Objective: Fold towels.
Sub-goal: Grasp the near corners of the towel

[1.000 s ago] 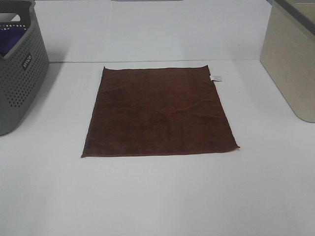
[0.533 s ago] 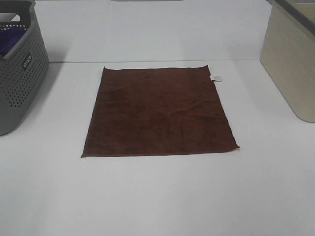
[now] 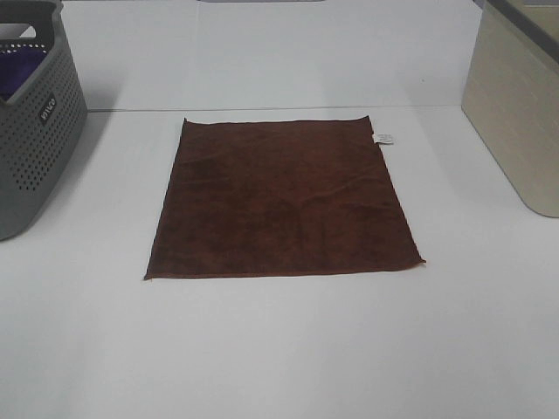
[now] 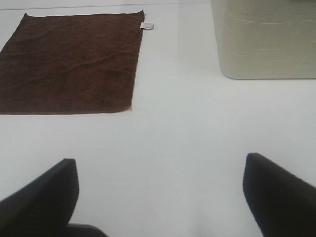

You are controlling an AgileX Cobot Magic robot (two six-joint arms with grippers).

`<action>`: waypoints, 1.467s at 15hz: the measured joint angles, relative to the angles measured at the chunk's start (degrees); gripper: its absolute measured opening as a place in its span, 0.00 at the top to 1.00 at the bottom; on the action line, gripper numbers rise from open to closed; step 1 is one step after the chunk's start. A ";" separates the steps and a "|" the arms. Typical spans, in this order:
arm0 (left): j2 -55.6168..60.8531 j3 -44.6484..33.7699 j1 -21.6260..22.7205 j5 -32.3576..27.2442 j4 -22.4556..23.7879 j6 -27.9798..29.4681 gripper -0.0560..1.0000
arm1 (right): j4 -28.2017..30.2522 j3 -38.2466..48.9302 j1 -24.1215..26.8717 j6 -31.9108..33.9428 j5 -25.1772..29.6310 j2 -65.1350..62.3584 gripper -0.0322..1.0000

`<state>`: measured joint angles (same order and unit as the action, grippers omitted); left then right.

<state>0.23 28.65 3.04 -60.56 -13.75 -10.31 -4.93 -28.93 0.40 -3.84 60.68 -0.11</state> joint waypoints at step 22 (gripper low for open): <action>-75.75 5.44 0.00 30.42 -36.15 -7.28 0.22 | -26.41 -24.24 0.23 -16.67 -13.87 88.12 0.26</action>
<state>-75.52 34.09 3.04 -30.14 -49.90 -17.59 -31.34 -53.17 0.63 -20.51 46.81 88.01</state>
